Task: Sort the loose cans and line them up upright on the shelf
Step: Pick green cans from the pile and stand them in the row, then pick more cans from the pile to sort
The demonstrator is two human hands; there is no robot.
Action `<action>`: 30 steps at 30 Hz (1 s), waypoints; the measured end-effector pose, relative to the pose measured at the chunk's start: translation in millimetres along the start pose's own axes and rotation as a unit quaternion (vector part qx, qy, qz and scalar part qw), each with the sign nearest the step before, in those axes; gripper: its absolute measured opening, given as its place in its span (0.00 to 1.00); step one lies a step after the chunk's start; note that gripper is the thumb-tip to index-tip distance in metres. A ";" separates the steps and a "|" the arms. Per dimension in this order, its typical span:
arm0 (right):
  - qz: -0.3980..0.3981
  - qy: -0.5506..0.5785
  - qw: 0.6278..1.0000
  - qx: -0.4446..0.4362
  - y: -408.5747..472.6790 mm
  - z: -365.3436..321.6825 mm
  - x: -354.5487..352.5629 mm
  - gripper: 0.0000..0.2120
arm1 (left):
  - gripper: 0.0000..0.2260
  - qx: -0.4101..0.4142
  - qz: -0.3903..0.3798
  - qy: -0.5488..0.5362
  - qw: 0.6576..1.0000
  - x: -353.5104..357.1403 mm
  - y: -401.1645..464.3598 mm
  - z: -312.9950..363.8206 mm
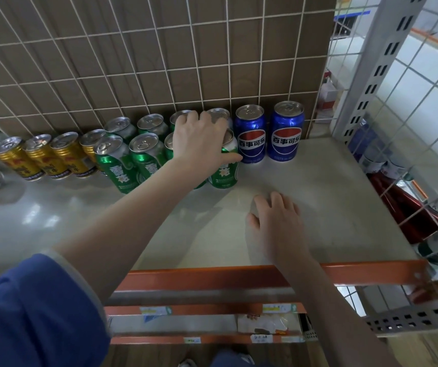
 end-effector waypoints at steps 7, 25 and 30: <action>0.008 0.026 1.000 -0.012 -8.6 -10.0 -7.2 0.12 | 0.18 -0.090 0.203 -0.098 0.970 16.9 -71.9 -15.7; -0.082 0.039 0.983 -0.159 -48.4 -234.7 30.1 0.20 | 0.22 -0.415 0.054 -0.186 0.889 48.1 -305.2 -204.2; -0.079 0.057 0.978 -0.187 -85.0 -357.0 54.2 0.20 | 0.24 -0.449 0.077 -0.177 0.872 57.1 -393.6 -294.5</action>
Point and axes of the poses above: each hand's wrist, its own y-axis towards the middle knuckle, its own x-axis out of the palm, z = x × y, the point moved 1 cm from there along y, towards the middle knuckle, and after that the axes turned 5 degrees about x, right-handed, at the moved point
